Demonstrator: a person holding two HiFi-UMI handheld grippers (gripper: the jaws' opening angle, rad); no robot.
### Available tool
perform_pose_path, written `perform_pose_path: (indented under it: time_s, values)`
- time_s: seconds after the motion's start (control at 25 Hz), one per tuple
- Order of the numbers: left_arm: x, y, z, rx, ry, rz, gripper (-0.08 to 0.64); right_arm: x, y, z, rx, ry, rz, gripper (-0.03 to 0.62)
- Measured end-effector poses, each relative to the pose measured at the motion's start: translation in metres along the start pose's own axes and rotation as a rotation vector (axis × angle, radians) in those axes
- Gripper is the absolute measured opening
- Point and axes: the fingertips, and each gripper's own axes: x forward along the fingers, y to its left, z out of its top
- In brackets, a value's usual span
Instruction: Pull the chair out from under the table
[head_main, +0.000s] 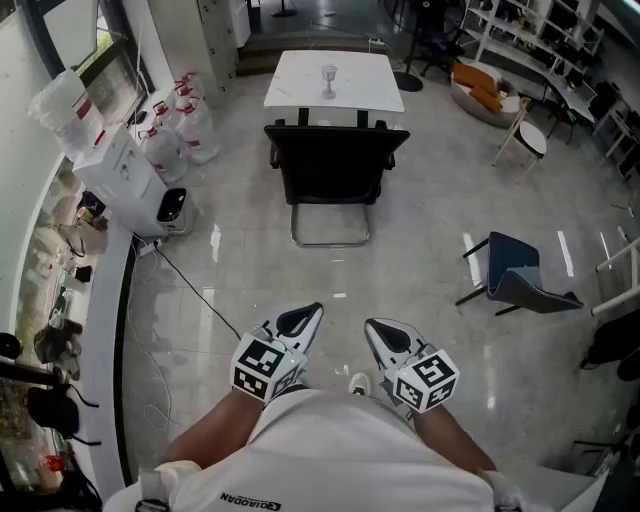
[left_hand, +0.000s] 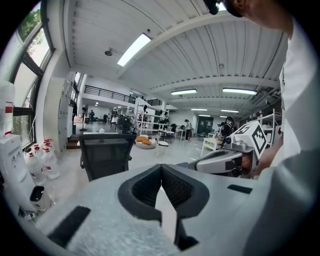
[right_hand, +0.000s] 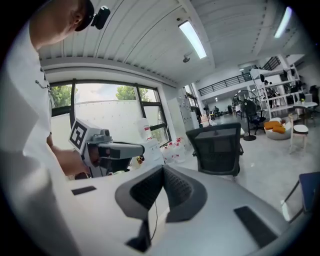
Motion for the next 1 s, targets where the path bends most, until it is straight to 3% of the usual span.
perform_pose_path:
  time_s: [0.44,1.0]
  values:
    - [0.016,-0.02,-0.011,-0.041,0.012,0.034,0.009,-0.021,-0.02,-0.003,-0.019,0.008,0.011,0.006]
    - [0.071,-0.074,-0.004,-0.033,0.013,0.075,0.009,-0.066,-0.071,-0.01,-0.081,0.015,0.067,0.006]
